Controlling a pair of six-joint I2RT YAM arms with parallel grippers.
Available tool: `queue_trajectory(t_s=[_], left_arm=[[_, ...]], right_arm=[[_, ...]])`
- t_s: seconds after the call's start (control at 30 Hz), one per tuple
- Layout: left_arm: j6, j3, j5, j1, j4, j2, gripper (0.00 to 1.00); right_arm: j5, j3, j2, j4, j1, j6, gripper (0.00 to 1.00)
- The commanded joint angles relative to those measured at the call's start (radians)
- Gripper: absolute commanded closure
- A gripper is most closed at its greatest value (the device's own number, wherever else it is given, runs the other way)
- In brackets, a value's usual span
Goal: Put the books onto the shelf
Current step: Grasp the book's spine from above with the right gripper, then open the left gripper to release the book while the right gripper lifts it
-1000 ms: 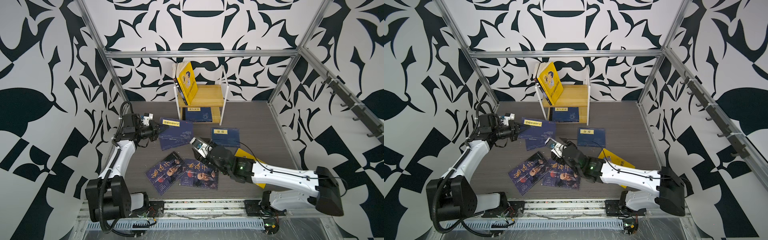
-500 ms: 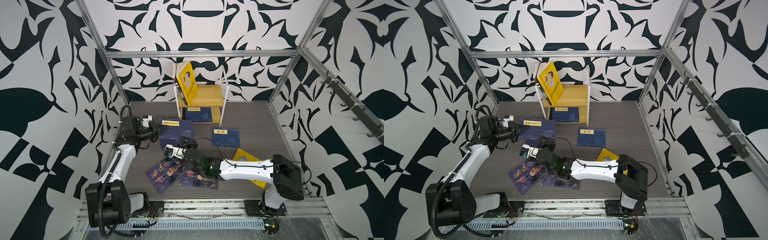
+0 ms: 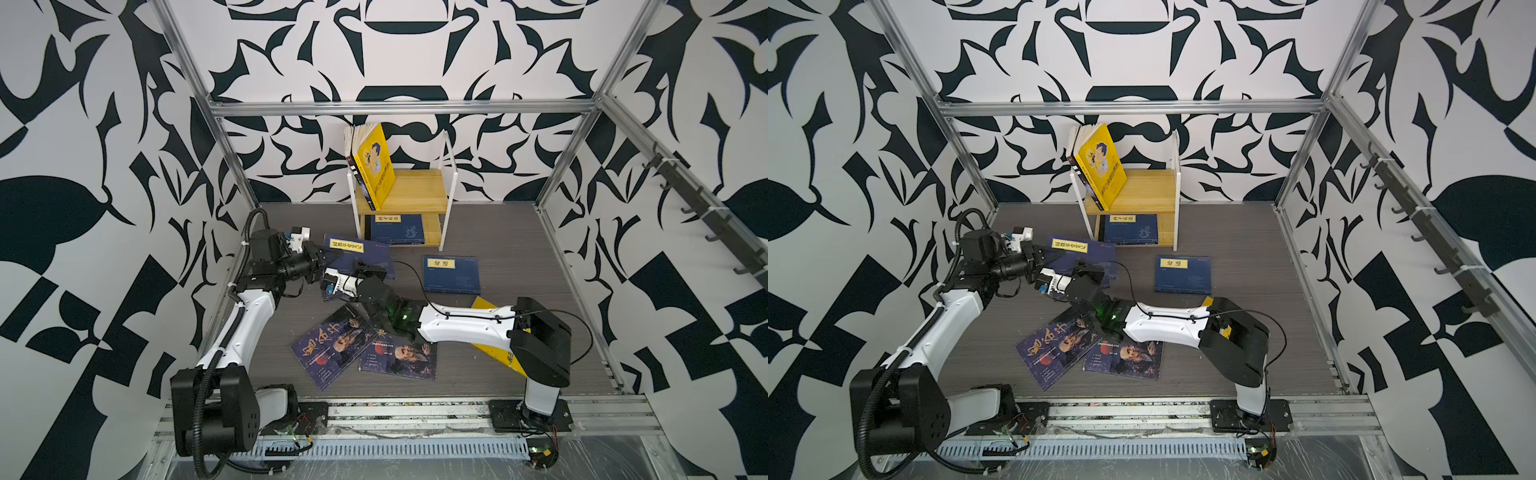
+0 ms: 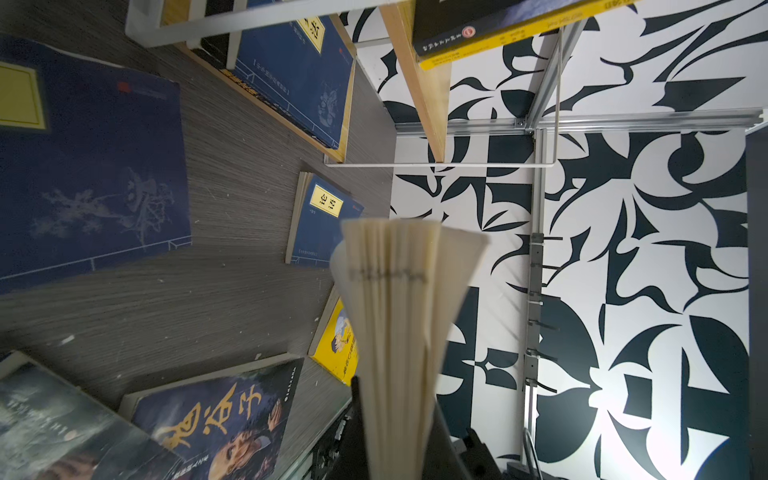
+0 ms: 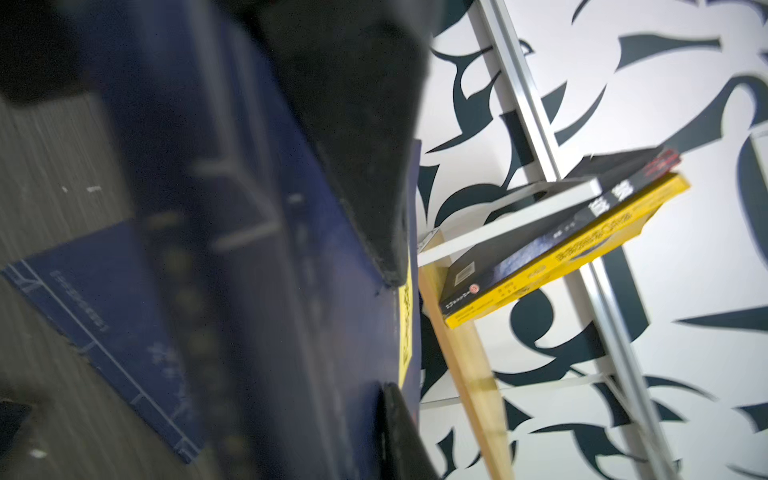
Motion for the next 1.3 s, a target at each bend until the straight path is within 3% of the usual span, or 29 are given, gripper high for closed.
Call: queue_trajectory(t_s=[0.0,0.03,0.13,0.23,0.37,0.4,0.57,0.83,1.27], left_arm=[[0.021,-0.015,0.044,-0.006,0.067,-0.034,0.86],[0.027,-0.009,0.036,-0.006,0.046,-0.033,0.73],[0.044,-0.003,0.027,-0.005,0.034,-0.039,0.53],[0.098,0.008,0.009,0.006,-0.011,-0.044,0.39],[0.195,0.04,-0.037,0.035,-0.106,-0.047,0.3],[0.234,0.052,-0.05,0.04,-0.141,-0.047,0.24],[0.396,0.087,-0.151,0.098,-0.281,-0.056,0.16],[0.697,0.146,-0.442,0.139,-0.465,-0.037,0.05],[0.73,0.141,-0.449,0.189,-0.468,-0.048,0.03]], right_arm=[[0.011,0.039,-0.013,0.027,-0.019,0.005,0.99],[0.018,0.036,-0.015,0.022,-0.02,-0.007,1.0],[0.008,0.004,-0.048,0.018,-0.021,-0.023,1.0],[-0.019,-0.029,-0.092,-0.004,-0.026,-0.019,1.0],[-0.043,-0.046,-0.152,-0.12,-0.046,0.002,1.0],[-0.059,-0.06,-0.177,-0.148,-0.053,0.011,1.0],[-0.167,-0.13,-0.305,-0.263,-0.112,0.077,1.0],[-0.246,-0.178,-0.392,-0.403,-0.22,0.065,1.0],[-0.327,-0.1,-0.269,-0.358,-0.356,0.031,1.0]])
